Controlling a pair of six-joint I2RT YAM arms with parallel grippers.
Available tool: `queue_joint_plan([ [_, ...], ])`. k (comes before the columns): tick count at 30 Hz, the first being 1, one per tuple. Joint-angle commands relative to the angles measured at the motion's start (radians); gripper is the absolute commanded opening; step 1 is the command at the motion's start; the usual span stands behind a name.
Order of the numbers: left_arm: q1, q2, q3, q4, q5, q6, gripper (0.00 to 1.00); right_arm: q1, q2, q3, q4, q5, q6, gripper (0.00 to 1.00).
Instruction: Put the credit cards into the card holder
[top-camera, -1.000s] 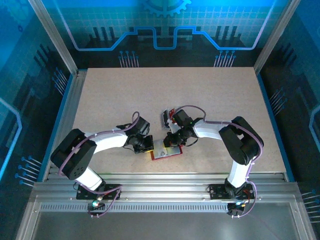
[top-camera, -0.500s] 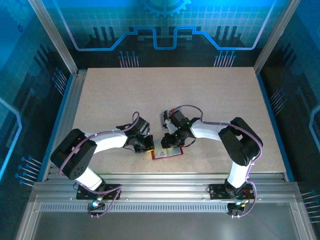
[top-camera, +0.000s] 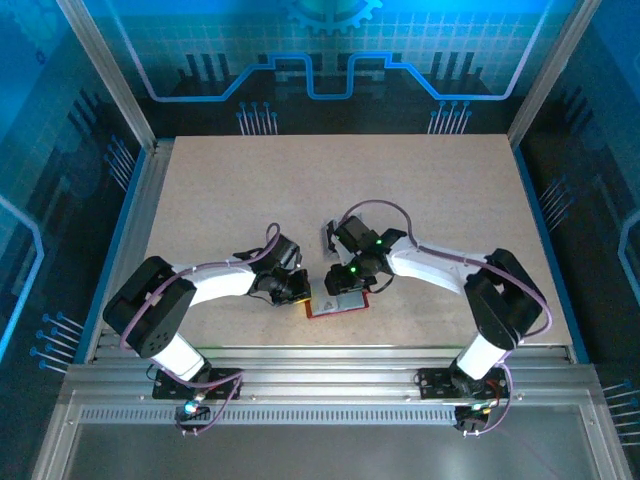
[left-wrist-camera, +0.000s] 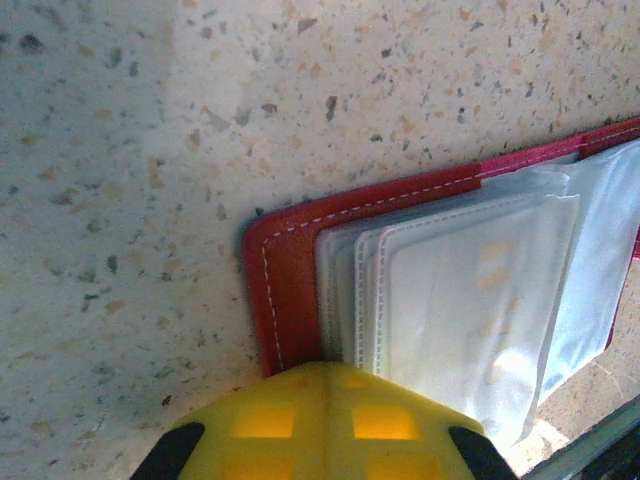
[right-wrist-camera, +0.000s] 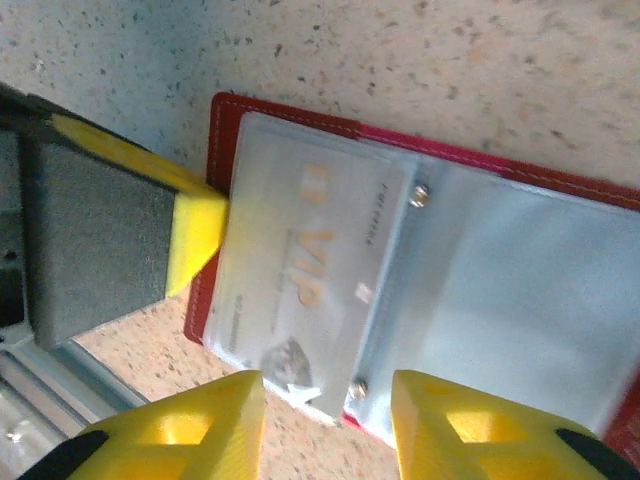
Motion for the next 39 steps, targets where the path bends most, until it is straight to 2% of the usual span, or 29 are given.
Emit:
queue_joint_plan([
  [1, -0.007, 0.034, -0.04, -0.033, -0.026, 0.003, 0.0, 0.037, -0.035, 0.04, -0.202, 0.292, 0.023, 0.48],
  [2, -0.007, 0.034, -0.038, -0.033, -0.025, 0.003, 0.0, 0.045, -0.025, 0.042, -0.233, 0.363, 0.039, 0.52],
  [7, -0.006, 0.033, -0.038, -0.033, -0.025, 0.003, 0.0, 0.075, 0.065, 0.059, -0.283, 0.513, 0.081, 0.65],
  [12, -0.006, 0.031, -0.035, -0.036, -0.025, 0.005, 0.0, 0.084, 0.151, 0.088, -0.275, 0.554, 0.091, 0.64],
  [14, -0.007, 0.034, -0.034, -0.036, -0.024, 0.009, 0.0, 0.084, 0.159, 0.097, -0.281, 0.575, 0.096, 0.51],
  [19, -0.007, 0.062, -0.032, -0.013, -0.019, 0.013, 0.0, 0.087, 0.08, 0.09, -0.263, 0.568, 0.082, 0.05],
  [20, -0.007, 0.071, -0.031, -0.004, -0.012, 0.009, 0.0, 0.094, 0.058, 0.094, -0.259, 0.556, 0.077, 0.0],
  [22, -0.007, 0.085, -0.028, 0.019, 0.004, 0.001, 0.0, 0.116, 0.014, 0.101, -0.235, 0.506, 0.061, 0.0],
  [28, -0.008, 0.111, 0.002, 0.051, 0.031, -0.025, 0.0, 0.136, -0.095, 0.078, -0.054, 0.198, 0.08, 0.0],
  [31, -0.008, 0.096, 0.011, 0.062, 0.051, -0.04, 0.0, 0.133, -0.076, 0.06, 0.048, 0.075, 0.116, 0.0],
  [35, -0.002, 0.032, 0.006, 0.05, 0.071, -0.061, 0.0, 0.131, 0.008, 0.055, 0.152, -0.006, 0.163, 0.0],
  [39, 0.01, -0.087, 0.004, -0.087, -0.013, -0.058, 0.17, 0.118, 0.082, 0.04, 0.257, -0.066, 0.209, 0.0],
])
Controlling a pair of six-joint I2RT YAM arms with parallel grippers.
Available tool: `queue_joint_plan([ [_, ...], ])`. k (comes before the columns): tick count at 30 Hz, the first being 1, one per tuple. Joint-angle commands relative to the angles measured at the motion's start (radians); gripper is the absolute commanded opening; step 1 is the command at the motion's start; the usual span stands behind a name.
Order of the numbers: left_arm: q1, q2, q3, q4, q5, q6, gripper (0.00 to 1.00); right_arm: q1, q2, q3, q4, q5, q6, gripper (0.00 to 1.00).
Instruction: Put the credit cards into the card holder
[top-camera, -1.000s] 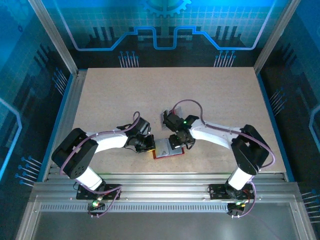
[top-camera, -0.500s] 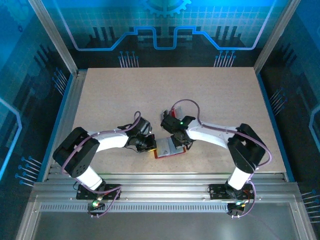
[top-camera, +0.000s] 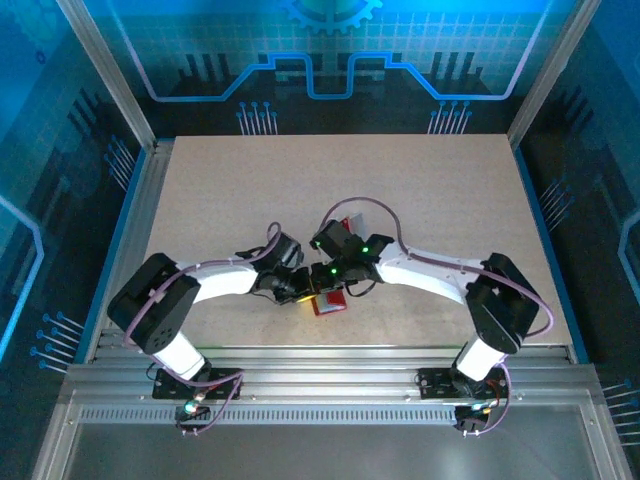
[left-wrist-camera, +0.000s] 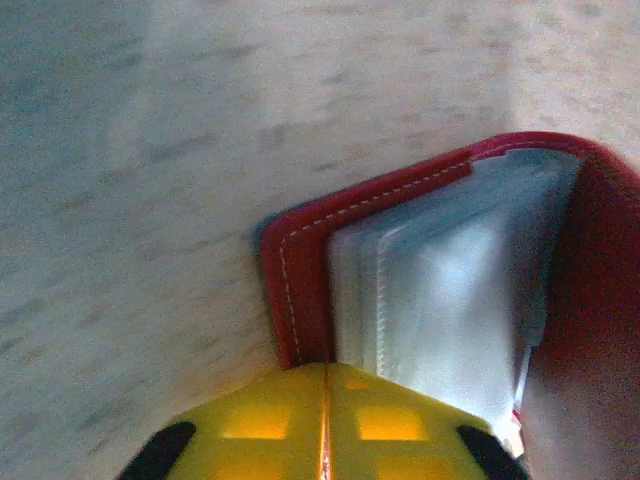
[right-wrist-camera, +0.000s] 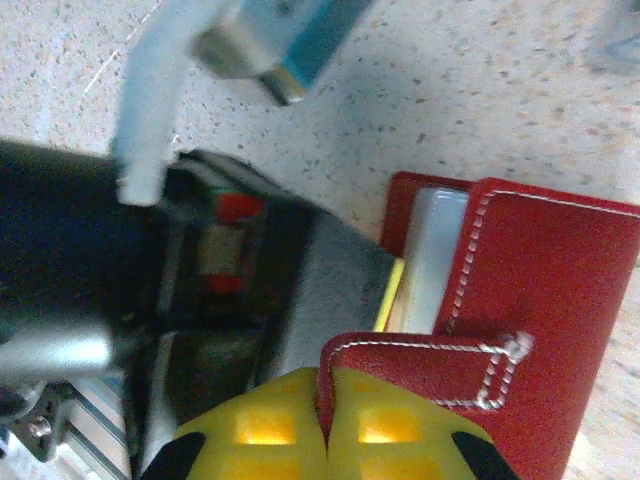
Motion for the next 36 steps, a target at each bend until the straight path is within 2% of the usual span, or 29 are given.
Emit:
queue_joint_plan([
  [1, 0.006, -0.12, -0.005, -0.132, -0.056, -0.005, 0.2, -0.002, 0.063, -0.02, 0.13, -0.101, 0.059, 0.0],
  [5, 0.032, -0.234, -0.036, -0.232, -0.113, -0.012, 0.23, 0.003, 0.116, 0.002, 0.145, -0.104, 0.072, 0.0],
  [9, 0.082, -0.392, -0.103, -0.284, -0.12, -0.044, 0.25, 0.031, 0.192, 0.048, 0.136, -0.103, 0.063, 0.02],
  [12, 0.107, -0.496, -0.114, -0.362, -0.163, -0.033, 0.27, 0.045, 0.233, 0.086, 0.122, -0.127, 0.039, 0.14],
  [15, 0.131, -0.536, -0.087, -0.421, -0.169, 0.009, 0.28, 0.049, 0.216, 0.14, 0.053, -0.145, -0.023, 0.37],
  [16, 0.135, -0.536, -0.07, -0.44, -0.169, 0.024, 0.28, 0.046, 0.203, 0.165, 0.013, -0.165, -0.045, 0.44],
  [19, 0.142, -0.53, -0.016, -0.468, -0.168, 0.056, 0.29, 0.032, 0.157, 0.226, -0.103, -0.207, -0.096, 0.56],
  [22, 0.147, -0.514, 0.042, -0.468, -0.144, 0.074, 0.29, 0.002, 0.079, 0.231, -0.172, -0.251, -0.124, 0.61],
  [26, 0.143, -0.458, 0.13, -0.461, -0.108, 0.105, 0.28, -0.069, -0.065, 0.155, -0.189, -0.288, -0.131, 0.68],
  [29, 0.106, -0.379, 0.204, -0.447, -0.089, 0.122, 0.26, -0.139, -0.15, 0.08, -0.233, -0.228, -0.137, 0.64],
  [32, 0.018, -0.269, 0.295, -0.443, -0.103, 0.146, 0.25, -0.209, -0.193, -0.012, -0.249, -0.186, -0.14, 0.58],
  [36, -0.043, -0.103, 0.364, -0.402, -0.077, 0.145, 0.18, -0.241, -0.215, -0.108, -0.219, -0.168, -0.141, 0.6],
])
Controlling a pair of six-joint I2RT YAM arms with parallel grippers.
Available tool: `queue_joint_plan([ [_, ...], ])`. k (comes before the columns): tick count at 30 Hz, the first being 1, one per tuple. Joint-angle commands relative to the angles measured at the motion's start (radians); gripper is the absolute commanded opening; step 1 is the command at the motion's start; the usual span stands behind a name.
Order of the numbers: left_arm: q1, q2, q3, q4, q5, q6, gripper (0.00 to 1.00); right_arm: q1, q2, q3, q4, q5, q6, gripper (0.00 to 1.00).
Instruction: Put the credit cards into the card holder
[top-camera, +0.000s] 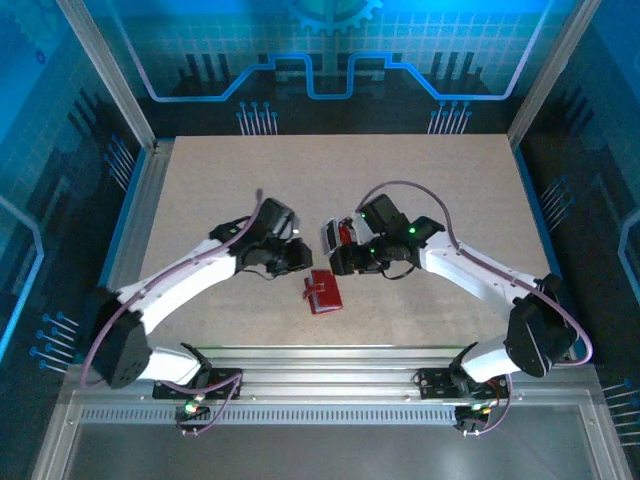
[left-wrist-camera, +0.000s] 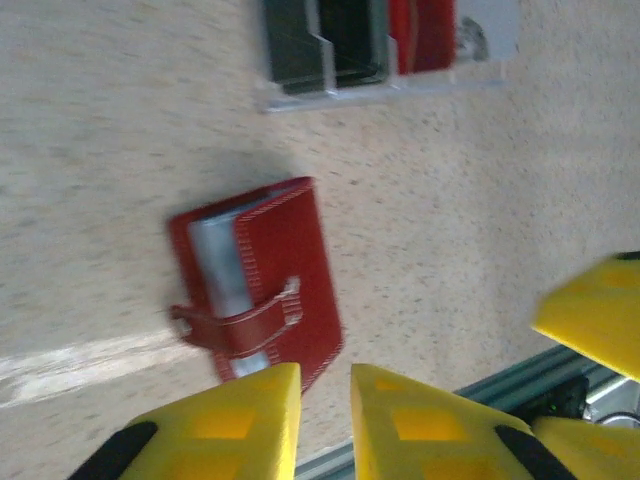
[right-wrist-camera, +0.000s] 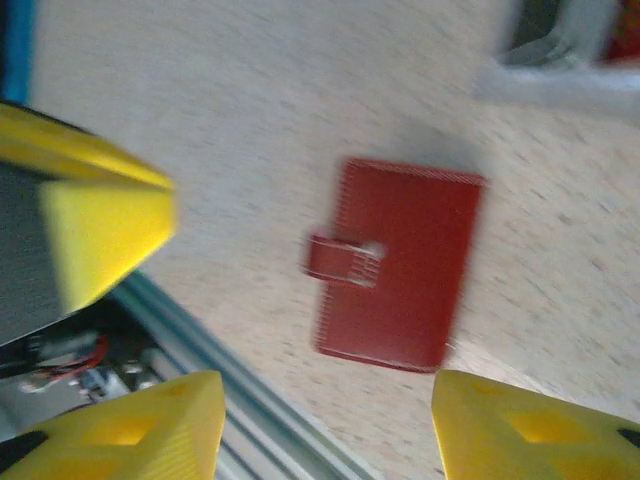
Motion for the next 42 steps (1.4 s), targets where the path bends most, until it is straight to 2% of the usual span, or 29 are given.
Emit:
queue_joint_plan([
  [1, -0.029, 0.105, 0.029, 0.03, 0.041, 0.023, 0.16, -0.007, 0.01, -0.07, -0.03, 0.012, -0.014, 0.61],
  [11, -0.03, 0.275, -0.051, 0.106, 0.064, 0.037, 0.14, -0.009, 0.144, -0.142, 0.141, -0.071, -0.014, 0.65],
  [24, 0.002, 0.321, -0.225, 0.184, 0.028, 0.043, 0.12, 0.021, 0.332, -0.086, 0.284, -0.156, -0.018, 0.65],
  [31, 0.006, 0.33, -0.298, 0.274, 0.054, 0.0, 0.1, 0.045, 0.393, -0.092, 0.449, -0.305, 0.062, 0.56],
  [37, -0.002, 0.324, -0.328, 0.317, 0.06, -0.022, 0.1, 0.046, 0.374, -0.092, 0.517, -0.346, 0.107, 0.48],
  [42, -0.005, 0.331, -0.349, 0.344, 0.064, -0.033, 0.09, 0.043, 0.347, -0.08, 0.517, -0.357, 0.126, 0.32],
])
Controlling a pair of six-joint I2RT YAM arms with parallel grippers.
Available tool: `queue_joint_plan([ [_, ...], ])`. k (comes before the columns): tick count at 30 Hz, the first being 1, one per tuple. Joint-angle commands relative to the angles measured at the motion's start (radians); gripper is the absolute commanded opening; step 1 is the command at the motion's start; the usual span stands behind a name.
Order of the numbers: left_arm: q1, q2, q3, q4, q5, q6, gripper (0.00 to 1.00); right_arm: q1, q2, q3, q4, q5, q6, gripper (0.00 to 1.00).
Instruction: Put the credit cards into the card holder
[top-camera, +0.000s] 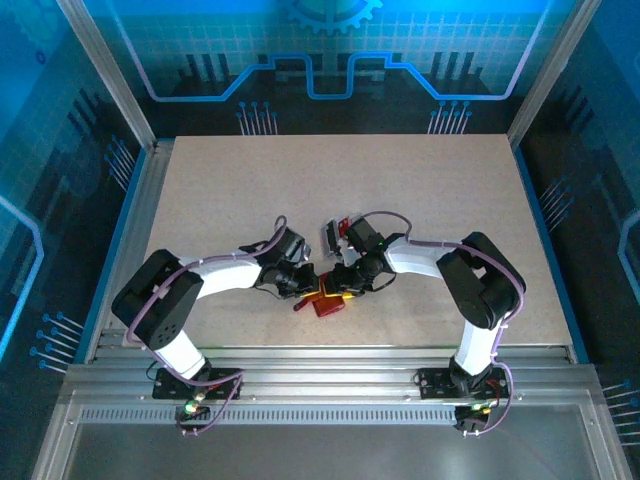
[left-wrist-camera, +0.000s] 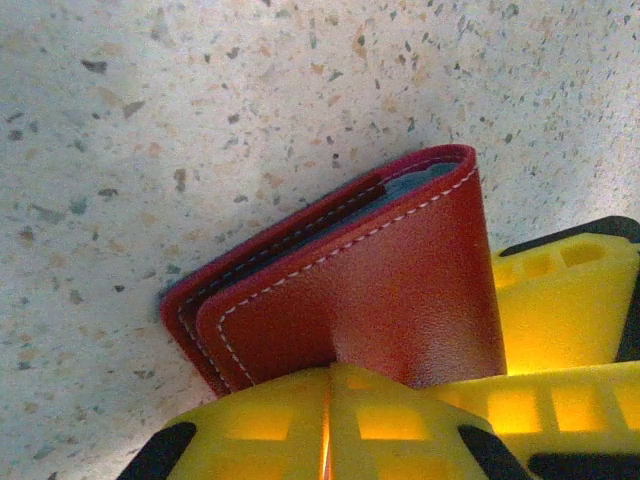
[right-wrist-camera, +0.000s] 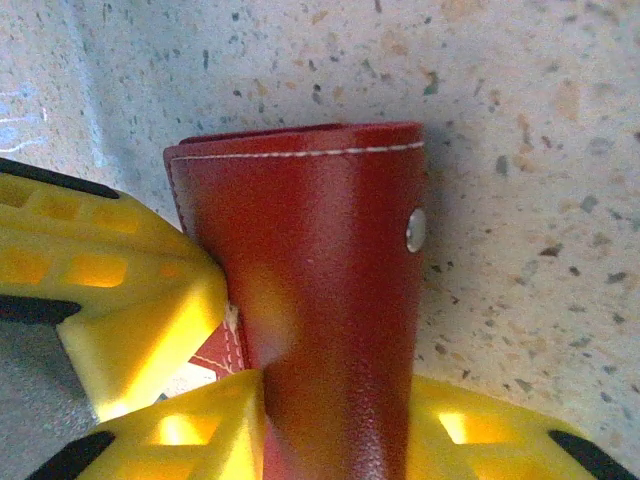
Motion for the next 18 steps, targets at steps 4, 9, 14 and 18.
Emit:
queue_joint_plan([
  [4, -0.016, 0.069, -0.088, -0.068, -0.071, -0.026, 0.09, 0.028, -0.053, 0.014, 0.186, -0.148, 0.031, 0.13],
  [9, 0.003, -0.048, -0.07, -0.128, -0.058, -0.005, 0.18, -0.014, -0.205, -0.016, 0.031, -0.02, -0.011, 0.0],
  [14, 0.058, -0.191, -0.059, -0.229, -0.107, 0.026, 0.27, 0.053, -0.369, 0.108, -0.495, 0.534, -0.101, 0.0],
  [18, 0.095, -0.253, -0.058, -0.271, -0.12, 0.04, 0.28, 0.173, -0.339, 0.213, -0.856, 0.997, -0.012, 0.0],
])
